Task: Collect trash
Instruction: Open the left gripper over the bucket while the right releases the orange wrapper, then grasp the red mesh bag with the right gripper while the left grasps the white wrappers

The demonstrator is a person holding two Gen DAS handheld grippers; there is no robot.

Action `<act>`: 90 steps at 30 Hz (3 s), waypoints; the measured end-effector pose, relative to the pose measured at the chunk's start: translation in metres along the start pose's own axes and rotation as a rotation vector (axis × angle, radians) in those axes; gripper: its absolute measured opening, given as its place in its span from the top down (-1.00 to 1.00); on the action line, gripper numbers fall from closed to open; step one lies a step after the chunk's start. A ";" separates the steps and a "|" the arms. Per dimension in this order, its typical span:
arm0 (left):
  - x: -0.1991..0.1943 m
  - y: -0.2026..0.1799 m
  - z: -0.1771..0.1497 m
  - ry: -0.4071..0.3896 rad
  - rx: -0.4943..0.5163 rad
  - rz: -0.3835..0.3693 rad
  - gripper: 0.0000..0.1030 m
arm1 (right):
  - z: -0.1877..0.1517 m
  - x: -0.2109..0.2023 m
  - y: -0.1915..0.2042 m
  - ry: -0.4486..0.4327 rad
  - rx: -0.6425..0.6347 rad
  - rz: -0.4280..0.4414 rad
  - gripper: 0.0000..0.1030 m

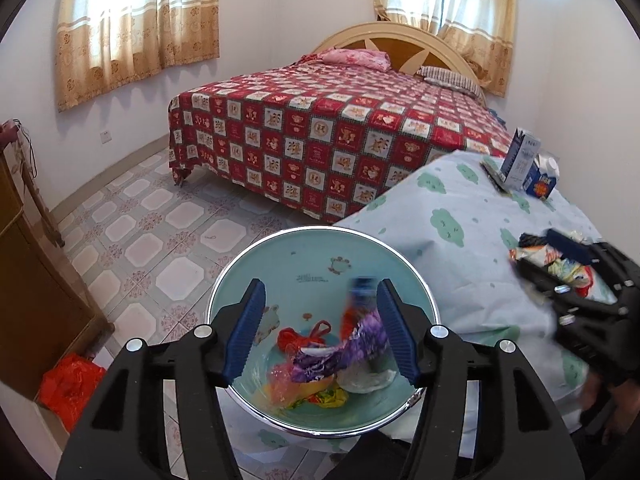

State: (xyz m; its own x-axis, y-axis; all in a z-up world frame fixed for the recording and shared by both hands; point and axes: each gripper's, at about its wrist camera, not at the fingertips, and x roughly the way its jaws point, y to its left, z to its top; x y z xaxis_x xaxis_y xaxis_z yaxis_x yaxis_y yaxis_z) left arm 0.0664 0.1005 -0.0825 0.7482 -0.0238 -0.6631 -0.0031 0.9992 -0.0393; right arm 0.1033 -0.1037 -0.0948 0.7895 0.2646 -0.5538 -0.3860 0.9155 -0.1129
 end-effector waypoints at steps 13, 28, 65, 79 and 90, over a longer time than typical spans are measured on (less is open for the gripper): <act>0.023 -0.032 -0.015 0.063 0.070 -0.021 -0.13 | -0.086 -0.046 -0.161 0.112 0.337 -0.340 -0.06; 0.032 -0.098 -0.010 0.051 0.152 -0.082 -0.13 | -0.095 -0.014 -0.188 0.244 0.435 -0.190 0.59; 0.044 -0.228 -0.009 0.093 0.324 -0.248 0.58 | -0.134 -0.099 -0.227 0.094 0.477 -0.263 0.64; -0.010 -0.142 -0.003 0.011 0.260 -0.186 0.58 | -0.090 -0.093 -0.172 -0.007 0.362 -0.170 0.64; -0.014 -0.102 0.002 -0.015 0.219 -0.134 0.58 | -0.058 -0.079 -0.134 -0.042 0.273 -0.135 0.64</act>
State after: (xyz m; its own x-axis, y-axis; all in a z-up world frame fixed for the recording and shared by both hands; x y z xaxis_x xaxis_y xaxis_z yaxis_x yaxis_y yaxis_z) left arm 0.0577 -0.0013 -0.0682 0.7421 -0.1573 -0.6516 0.2391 0.9702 0.0381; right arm 0.0649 -0.2650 -0.0838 0.8463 0.1422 -0.5133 -0.1384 0.9893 0.0460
